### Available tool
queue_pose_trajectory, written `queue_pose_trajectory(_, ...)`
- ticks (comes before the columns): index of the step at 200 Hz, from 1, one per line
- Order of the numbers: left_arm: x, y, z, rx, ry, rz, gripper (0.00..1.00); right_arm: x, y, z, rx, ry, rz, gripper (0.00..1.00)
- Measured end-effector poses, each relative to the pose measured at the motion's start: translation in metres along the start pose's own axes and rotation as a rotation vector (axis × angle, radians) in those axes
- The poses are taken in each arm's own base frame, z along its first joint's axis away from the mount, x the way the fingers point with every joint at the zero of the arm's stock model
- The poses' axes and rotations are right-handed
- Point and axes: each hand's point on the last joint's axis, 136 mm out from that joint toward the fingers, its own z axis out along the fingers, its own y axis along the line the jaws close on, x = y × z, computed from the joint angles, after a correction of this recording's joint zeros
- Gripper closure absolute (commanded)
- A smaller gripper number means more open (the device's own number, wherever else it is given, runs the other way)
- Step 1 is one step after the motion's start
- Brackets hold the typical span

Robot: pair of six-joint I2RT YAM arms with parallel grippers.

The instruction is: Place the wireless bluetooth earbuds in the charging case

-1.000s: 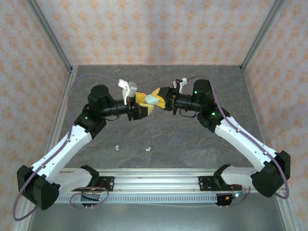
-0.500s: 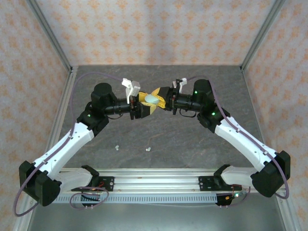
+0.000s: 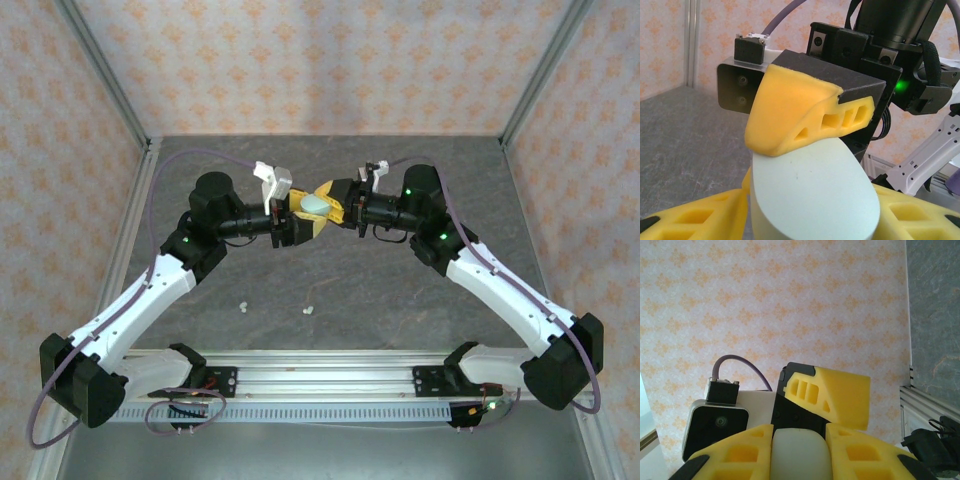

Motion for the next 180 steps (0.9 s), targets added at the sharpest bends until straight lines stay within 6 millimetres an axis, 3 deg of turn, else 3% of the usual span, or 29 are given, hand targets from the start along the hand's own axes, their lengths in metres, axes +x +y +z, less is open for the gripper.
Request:
queue_pose_trajectory(34,-0.0006,0.0002,0.0000,-0.002,-0.001,0.004,0.42,0.0030,0.0032,-0.0030,-0.008,0.003,-0.007,0.90)
queue_pose_trajectory(108,-0.0048,-0.0015,-0.0012,-0.012,-0.010,0.019,0.34,0.0065,0.0038,-0.0056,-0.012,0.010,-0.011,0.90)
queue_pose_trajectory(180,-0.0059,-0.0023,-0.0024,-0.019,-0.011,0.030,0.38,0.0072,0.0037,-0.0057,-0.012,0.014,-0.011,0.90)
